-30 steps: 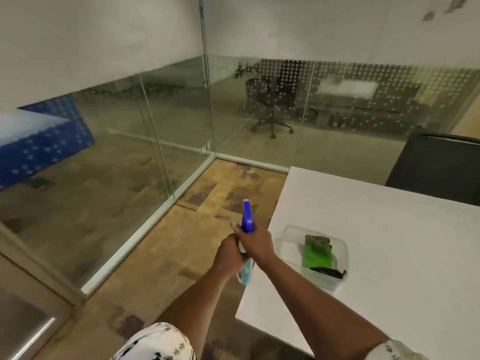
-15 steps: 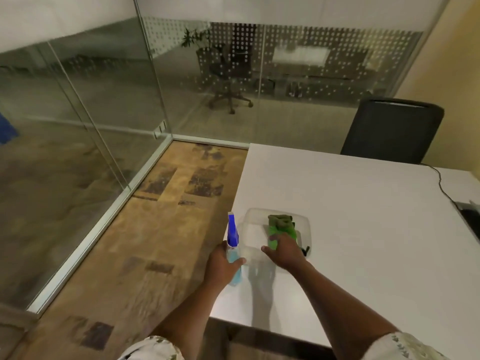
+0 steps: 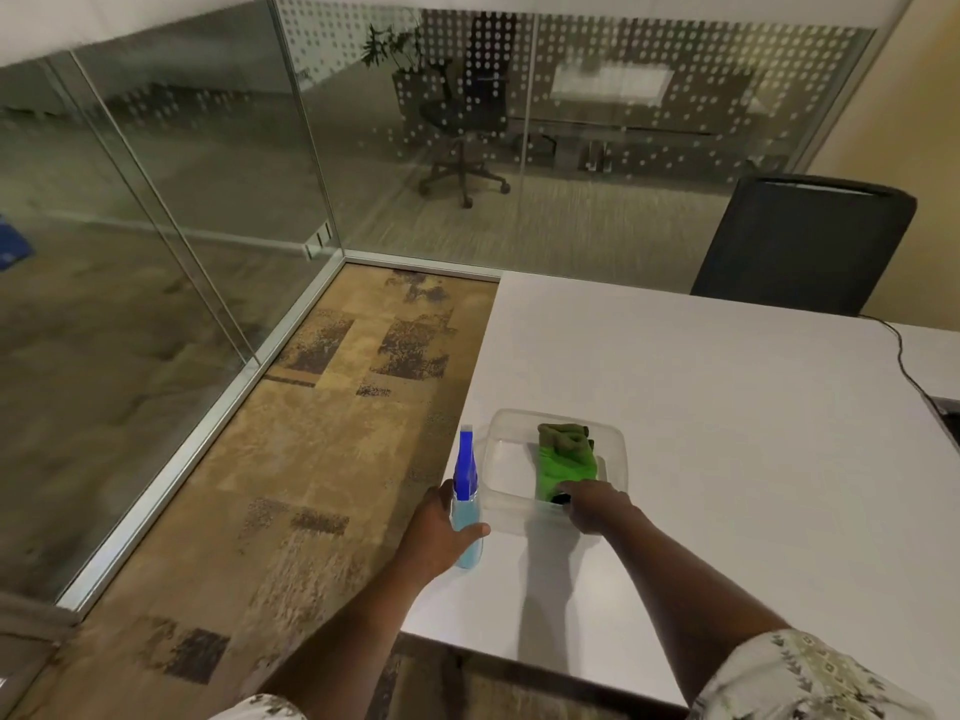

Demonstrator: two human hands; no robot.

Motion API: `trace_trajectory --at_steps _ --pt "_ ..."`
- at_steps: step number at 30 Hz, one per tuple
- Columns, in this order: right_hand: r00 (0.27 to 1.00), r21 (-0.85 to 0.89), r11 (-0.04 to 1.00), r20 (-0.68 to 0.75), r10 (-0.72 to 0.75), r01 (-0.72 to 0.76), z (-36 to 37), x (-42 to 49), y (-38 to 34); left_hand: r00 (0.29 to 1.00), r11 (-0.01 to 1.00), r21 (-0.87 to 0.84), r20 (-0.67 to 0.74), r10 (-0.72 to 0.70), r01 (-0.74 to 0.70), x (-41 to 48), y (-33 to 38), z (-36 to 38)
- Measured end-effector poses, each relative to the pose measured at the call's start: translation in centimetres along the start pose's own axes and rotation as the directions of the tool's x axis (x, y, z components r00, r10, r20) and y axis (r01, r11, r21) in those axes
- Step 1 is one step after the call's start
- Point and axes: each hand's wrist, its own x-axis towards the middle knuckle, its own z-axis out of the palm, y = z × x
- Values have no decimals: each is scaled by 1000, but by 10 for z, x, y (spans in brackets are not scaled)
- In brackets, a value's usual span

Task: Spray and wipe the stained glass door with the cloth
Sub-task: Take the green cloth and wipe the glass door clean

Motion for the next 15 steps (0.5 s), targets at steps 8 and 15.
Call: trace_trajectory --at_steps 8,15 --pt "997 160 985 -50 -53 61 -12 9 8 1000 1000 -23 -3 -20 20 4 -6 6" --pt "995 301 954 -98 33 -2 -30 14 14 999 999 -7 5 -37 37 3 -5 4"
